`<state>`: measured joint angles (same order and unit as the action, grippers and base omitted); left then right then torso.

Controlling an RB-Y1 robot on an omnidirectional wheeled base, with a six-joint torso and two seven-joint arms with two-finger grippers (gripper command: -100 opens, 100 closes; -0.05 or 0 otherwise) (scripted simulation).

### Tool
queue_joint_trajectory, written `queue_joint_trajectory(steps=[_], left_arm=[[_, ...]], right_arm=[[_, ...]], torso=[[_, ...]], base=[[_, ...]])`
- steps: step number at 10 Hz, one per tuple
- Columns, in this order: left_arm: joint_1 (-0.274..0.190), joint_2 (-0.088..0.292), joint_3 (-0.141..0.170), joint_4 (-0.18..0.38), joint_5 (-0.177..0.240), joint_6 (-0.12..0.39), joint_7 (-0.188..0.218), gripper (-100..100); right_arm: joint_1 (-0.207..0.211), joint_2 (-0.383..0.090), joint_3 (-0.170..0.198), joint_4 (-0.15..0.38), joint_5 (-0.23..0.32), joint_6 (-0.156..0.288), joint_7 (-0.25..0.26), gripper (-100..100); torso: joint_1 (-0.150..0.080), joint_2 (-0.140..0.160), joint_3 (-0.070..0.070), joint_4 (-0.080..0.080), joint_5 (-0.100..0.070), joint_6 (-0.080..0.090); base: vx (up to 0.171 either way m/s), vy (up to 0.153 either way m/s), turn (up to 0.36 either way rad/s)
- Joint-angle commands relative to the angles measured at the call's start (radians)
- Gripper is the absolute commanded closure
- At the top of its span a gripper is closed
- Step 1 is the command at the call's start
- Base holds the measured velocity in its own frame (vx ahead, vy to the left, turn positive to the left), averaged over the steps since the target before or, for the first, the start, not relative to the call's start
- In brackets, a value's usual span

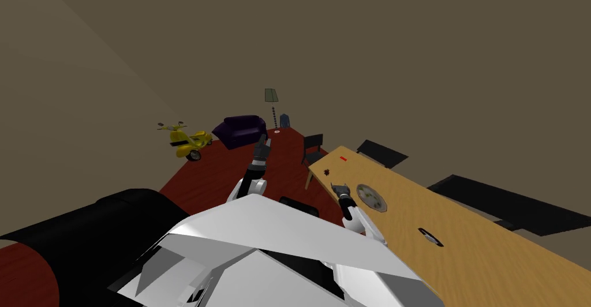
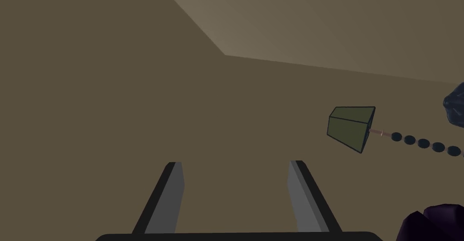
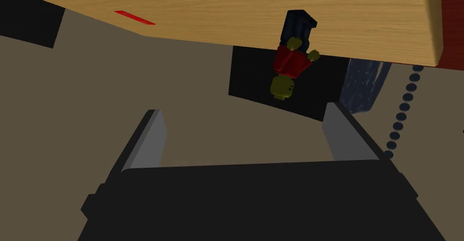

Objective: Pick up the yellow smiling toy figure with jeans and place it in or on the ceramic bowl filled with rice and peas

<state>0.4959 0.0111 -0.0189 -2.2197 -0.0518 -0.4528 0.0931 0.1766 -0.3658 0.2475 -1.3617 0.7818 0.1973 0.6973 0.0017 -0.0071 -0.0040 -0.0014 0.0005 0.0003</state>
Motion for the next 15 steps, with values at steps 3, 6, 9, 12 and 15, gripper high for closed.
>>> queue_joint_trajectory(steps=[3,6,9,12,15], left_arm=[[0.000,0.000,0.000,0.000,0.000,0.000,0.000,0],[0.000,0.000,0.000,0.000,0.000,0.000,0.000,0],[0.000,0.000,0.000,0.000,0.000,0.000,0.000,0],[0.000,0.000,0.000,0.000,0.000,0.000,0.000,0],[0.000,0.000,0.000,0.000,0.000,0.000,0.000,0]], right_arm=[[-0.011,-0.045,0.049,0.076,0.082,0.049,0.047,-100],[-0.026,-0.077,0.097,0.144,0.158,0.087,0.089,-100],[-0.027,-0.077,0.101,0.147,0.166,0.090,0.092,0],[-0.049,0.000,0.092,0.185,0.243,0.100,0.082,-100],[-0.056,0.026,0.088,0.198,0.269,0.103,0.079,-100]], torso=[[0.001,0.000,0.000,0.000,0.000,0.000],[0.001,-0.004,-0.002,-0.001,0.000,0.000],[0.002,0.002,0.001,0.000,0.001,0.001],[-0.004,0.005,0.003,0.001,-0.001,0.001],[-0.004,0.007,0.004,0.001,-0.001,0.001]], base=[[0.103,0.034,0.134],[0.153,0.038,0.161],[0.065,0.033,0.055],[0.029,-0.069,-0.022],[0.013,-0.055,-0.007]])
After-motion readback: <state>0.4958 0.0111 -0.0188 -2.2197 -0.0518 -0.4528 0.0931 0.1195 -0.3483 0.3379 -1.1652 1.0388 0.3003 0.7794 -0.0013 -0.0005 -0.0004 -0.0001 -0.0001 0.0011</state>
